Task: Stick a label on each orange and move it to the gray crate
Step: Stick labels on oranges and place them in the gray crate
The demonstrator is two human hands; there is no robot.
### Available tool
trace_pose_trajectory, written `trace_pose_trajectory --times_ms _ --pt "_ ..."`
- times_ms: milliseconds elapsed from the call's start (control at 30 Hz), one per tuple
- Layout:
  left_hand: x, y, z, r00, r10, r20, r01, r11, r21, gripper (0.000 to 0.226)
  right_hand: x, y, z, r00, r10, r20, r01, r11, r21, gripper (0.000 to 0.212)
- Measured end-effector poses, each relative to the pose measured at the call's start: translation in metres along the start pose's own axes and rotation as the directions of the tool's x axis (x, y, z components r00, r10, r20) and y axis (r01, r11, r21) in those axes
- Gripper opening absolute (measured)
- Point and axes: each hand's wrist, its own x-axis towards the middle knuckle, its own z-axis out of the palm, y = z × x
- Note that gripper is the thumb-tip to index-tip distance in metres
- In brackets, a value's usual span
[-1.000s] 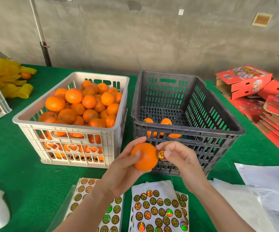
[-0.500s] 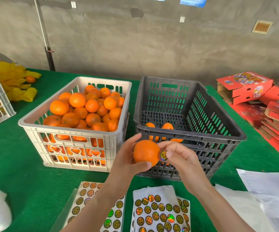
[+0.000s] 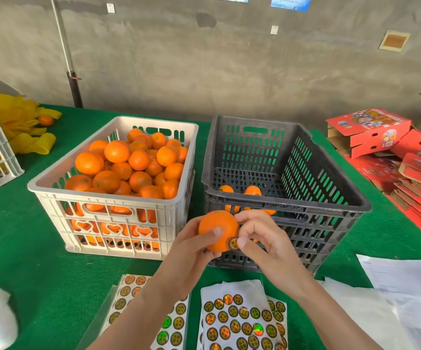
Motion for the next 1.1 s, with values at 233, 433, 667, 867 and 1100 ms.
trace_pose_trajectory --times_ms 233,433,667,867,1100 --pt "-0.001 0.0 0.001 1.0 -0.005 0.012 0.005 1.0 -0.008 0.065 0.001 0.0 0.004 0.988 -0.126 -0.086 0.107 0.973 -0.205 0.012" --pt "0.001 0.006 -0.002 0.997 0.065 0.05 -0.066 0.998 0.012 0.074 0.001 -0.002 0.005 0.987 -0.081 -0.142 0.034 0.951 -0.306 0.021" --pt "0.013 0.031 -0.002 0.972 0.128 0.197 -0.148 0.985 0.088 0.068 0.011 -0.013 0.003 0.998 0.058 -0.03 -0.063 0.978 -0.197 0.067" --pt "0.072 0.071 0.021 0.946 0.285 0.157 -0.317 0.918 0.241 0.053 0.082 -0.023 -0.027 0.957 -0.19 -0.218 0.097 0.922 -0.374 0.074" --pt "0.154 0.069 0.022 0.927 0.288 0.239 -0.237 -0.043 0.971 0.036 0.199 0.045 -0.115 0.911 0.412 0.015 -0.247 0.575 -0.78 0.07"
